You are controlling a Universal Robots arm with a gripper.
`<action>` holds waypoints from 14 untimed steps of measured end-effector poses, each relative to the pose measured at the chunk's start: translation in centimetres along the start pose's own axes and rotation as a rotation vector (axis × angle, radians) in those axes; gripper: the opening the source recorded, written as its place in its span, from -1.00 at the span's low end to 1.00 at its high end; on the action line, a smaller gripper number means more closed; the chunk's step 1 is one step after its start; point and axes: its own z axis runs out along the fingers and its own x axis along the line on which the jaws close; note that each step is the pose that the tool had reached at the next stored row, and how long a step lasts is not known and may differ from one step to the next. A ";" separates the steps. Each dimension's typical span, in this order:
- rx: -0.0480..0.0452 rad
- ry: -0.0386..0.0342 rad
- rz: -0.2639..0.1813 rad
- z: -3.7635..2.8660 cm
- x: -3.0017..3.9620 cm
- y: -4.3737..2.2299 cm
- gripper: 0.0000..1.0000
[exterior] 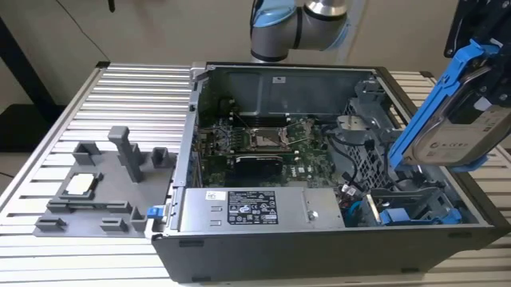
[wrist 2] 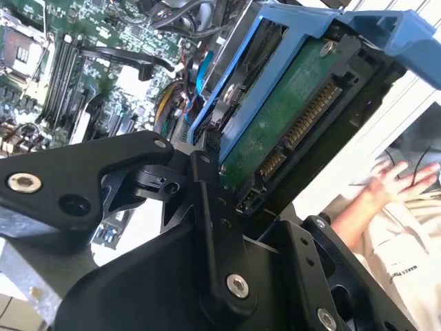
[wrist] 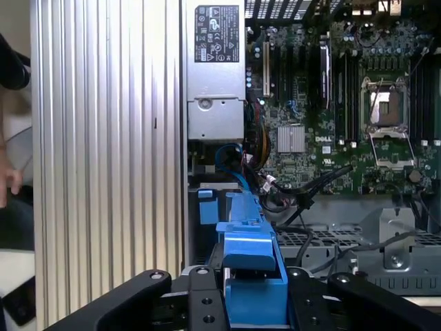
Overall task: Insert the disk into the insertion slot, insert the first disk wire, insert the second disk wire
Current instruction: 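Insert the disk into the insertion slot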
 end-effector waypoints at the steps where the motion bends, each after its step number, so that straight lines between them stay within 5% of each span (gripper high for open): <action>1: 0.0000 -0.0001 0.000 0.14 0.00 0.00 -0.35; 14: 0.0000 0.0001 -0.002 2.28 -0.01 -0.27 -0.35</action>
